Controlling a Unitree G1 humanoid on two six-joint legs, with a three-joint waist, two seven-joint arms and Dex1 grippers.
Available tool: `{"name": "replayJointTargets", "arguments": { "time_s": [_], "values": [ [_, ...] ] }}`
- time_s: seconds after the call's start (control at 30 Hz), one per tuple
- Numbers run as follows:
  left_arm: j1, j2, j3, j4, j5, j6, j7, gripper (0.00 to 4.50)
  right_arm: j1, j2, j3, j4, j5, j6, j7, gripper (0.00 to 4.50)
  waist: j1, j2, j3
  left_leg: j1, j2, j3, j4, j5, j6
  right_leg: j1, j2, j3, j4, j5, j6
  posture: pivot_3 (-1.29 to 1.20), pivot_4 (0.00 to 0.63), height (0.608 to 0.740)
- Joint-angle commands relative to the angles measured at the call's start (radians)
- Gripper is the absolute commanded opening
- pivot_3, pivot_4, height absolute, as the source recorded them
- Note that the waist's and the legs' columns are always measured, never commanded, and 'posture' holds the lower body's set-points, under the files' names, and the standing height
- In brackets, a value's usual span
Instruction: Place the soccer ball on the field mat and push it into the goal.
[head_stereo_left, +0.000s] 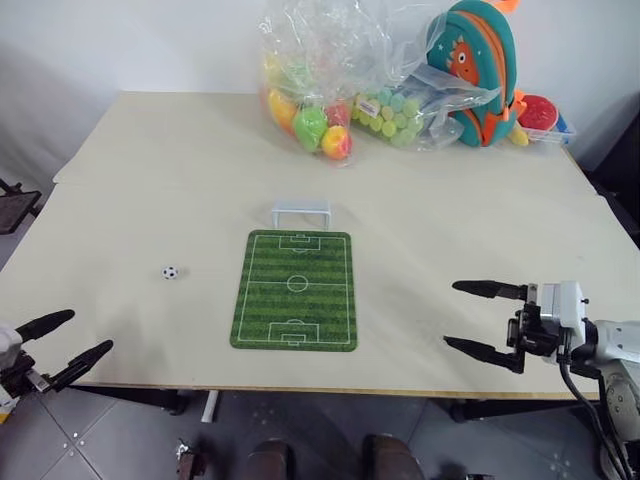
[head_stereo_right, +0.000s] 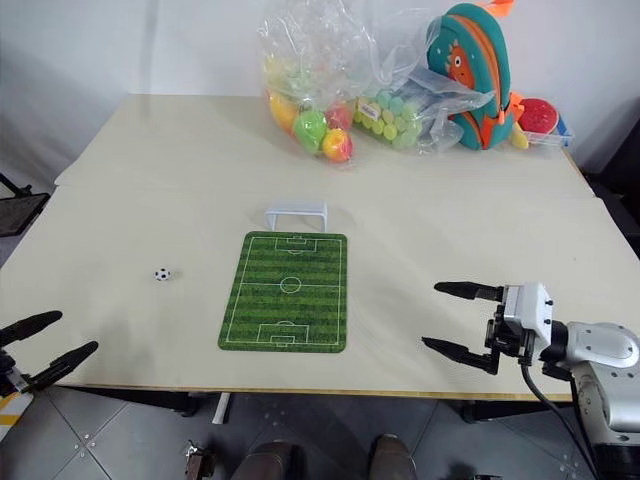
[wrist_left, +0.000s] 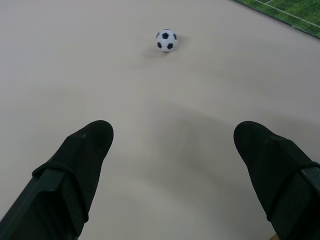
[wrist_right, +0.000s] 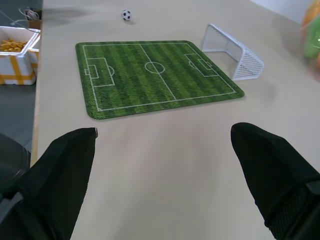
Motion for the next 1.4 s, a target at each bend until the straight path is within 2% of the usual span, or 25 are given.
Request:
{"name": "replayJointTargets", "arguments": {
  "time_s": [0.03,0.17,0.3,0.4,0.5,0.7,0.9,0.97,1.07,1.17,1.4],
  "values": [
    [-0.002,-0.003,0.03,-0.027,-0.016,0.008,0.036,4.45,0.013,0.009,0.006,-0.037,0.013,-0.011,0.015,4.5,0.001,0.0,0.0,0.0,0.0,0.0,0.0,0.0,0.0,0.0,0.0,0.0,0.0,0.0,0.0,0.0,0.15,0.74],
    [0.019,-0.034,0.076,-0.007,-0.057,0.046,0.075,4.45,-0.023,0.062,0.042,-0.135,0.087,0.076,-0.048,4.5,-0.003,0.0,0.0,0.0,0.001,0.0,0.0,0.0,0.0,0.0,0.0,0.0,0.0,0.0,0.0,0.0,0.15,0.74],
    [0.0,-0.078,0.128,0.069,-0.099,0.077,0.13,4.45,-0.057,0.159,0.099,-0.234,0.106,0.061,-0.098,4.5,-0.005,0.0,0.0,0.001,0.001,-0.004,0.0,0.0,-0.001,-0.001,0.0,0.0,0.001,0.0,0.0,0.0,0.15,0.74],
    [-0.014,-0.111,0.115,0.067,-0.101,0.094,0.15,4.45,-0.072,0.228,0.12,-0.259,0.158,0.048,-0.087,4.5,0.004,-0.002,-0.001,0.0,0.0,-0.004,0.0,0.0,0.0,-0.001,0.0,0.0,0.001,0.0,0.0,0.0,0.15,0.74],
    [-0.024,-0.155,0.078,0.032,-0.101,0.109,0.158,4.45,-0.116,0.27,0.145,-0.216,0.127,0.009,-0.075,4.5,0.006,-0.003,-0.002,0.0,0.0,-0.004,0.001,0.0,0.0,0.0,0.0,-0.001,0.001,0.001,-0.001,0.0,0.15,0.74],
    [-0.08,-0.171,0.029,-0.141,-0.153,0.201,0.162,4.45,-0.158,0.287,0.147,-0.161,0.094,-0.027,-0.084,4.5,0.004,-0.006,-0.004,0.0,0.0,-0.006,0.001,0.0,0.0,0.0,0.0,-0.001,0.001,0.001,-0.001,0.0,0.15,0.74],
    [-0.223,-0.152,-0.083,-0.198,-0.099,0.28,0.24,4.45,-0.133,0.278,0.149,-0.152,0.089,-0.024,-0.08,4.5,0.001,-0.006,-0.004,0.0,0.0,-0.006,0.001,0.0,-0.001,0.0,0.001,-0.001,0.001,0.001,-0.001,0.0,0.15,0.74],
    [-0.26,-0.146,-0.115,-0.183,-0.078,0.312,0.265,4.45,-0.13,0.279,0.151,-0.153,0.088,-0.023,-0.083,4.5,0.001,-0.006,-0.004,0.0,0.0,-0.006,0.001,0.0,-0.001,-0.001,0.001,-0.001,0.002,0.001,-0.001,0.0,0.15,0.74],
    [-0.376,-0.138,-0.21,-0.068,0.016,0.328,0.316,4.45,-0.116,0.288,0.157,-0.151,0.083,-0.035,-0.081,4.5,0.0,-0.006,-0.003,0.001,0.0,-0.005,0.001,0.0,-0.001,-0.001,0.001,-0.001,0.002,0.001,-0.001,0.0,0.15,0.74],
    [-0.463,-0.14,-0.254,0.019,0.068,0.325,0.354,4.45,-0.106,0.294,0.159,-0.147,0.079,-0.045,-0.076,4.5,0.001,-0.006,-0.004,0.0,0.0,-0.001,0.001,0.001,-0.001,-0.001,0.002,-0.003,0.002,0.001,-0.001,0.0,0.15,0.74],
    [-0.501,-0.144,-0.297,0.076,0.102,0.308,0.335,4.45,-0.081,0.307,0.157,-0.142,0.071,-0.071,-0.082,4.5,0.0,-0.006,-0.003,0.0,0.001,0.0,0.001,0.001,-0.002,-0.002,0.001,-0.006,0.002,0.001,-0.001,0.0,0.15,0.74]
  ]
}}
